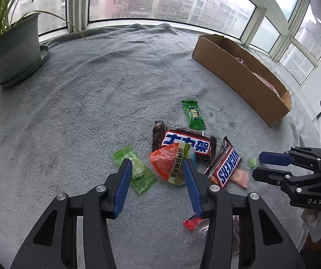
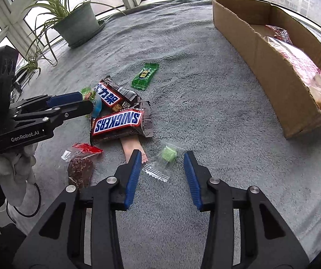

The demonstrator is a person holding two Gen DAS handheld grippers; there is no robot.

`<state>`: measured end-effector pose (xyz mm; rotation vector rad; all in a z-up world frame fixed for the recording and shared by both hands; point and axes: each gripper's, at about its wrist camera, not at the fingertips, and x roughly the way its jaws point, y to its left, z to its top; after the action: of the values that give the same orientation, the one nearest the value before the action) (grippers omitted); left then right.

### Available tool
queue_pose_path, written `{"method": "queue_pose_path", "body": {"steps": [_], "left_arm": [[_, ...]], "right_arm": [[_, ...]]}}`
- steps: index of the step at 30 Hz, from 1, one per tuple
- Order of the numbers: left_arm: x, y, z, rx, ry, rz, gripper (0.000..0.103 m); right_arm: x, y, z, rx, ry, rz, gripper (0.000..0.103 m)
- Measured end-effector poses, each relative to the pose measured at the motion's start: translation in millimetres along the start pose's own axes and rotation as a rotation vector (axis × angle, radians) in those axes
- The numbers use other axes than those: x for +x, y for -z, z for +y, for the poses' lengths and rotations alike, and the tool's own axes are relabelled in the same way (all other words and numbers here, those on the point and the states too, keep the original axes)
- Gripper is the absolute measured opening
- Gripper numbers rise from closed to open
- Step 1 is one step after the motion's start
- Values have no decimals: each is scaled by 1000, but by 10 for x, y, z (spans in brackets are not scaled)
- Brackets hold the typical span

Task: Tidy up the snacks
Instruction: 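Grasp the clear green-candy packet with the right gripper while the left grasps the round blue-lidded candy, then carry the packet and round candy into the box and release both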

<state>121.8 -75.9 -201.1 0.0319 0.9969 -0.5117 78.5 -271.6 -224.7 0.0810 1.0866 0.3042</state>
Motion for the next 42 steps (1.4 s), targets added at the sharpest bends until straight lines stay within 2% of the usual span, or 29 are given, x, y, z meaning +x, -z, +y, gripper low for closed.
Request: {"method": "queue_pose_path", "body": {"steps": [5,12,15,17,29,42], "left_arm": [[36,17,-124,34,15,10,46],[93,9,-202,63,-16,7,45],[99,31,-242,94,-38,-2,42],[103,38,-231,99,-53,-7,35],[0,39,-103,27,-12,-24,24],[-264,-99,-86,-5,9,-87,23]], "right_arm": [[12,-3,-3,3,-1,-1,40],[23,-15,2,-22,29,9,23],[18,-8,0,-29,31,11,22],[21,-5,3,-36,36,10,22],[-105,-23,-23,-19,20,-31,20],[-532,-133,-246,25,48,-135,20]]}}
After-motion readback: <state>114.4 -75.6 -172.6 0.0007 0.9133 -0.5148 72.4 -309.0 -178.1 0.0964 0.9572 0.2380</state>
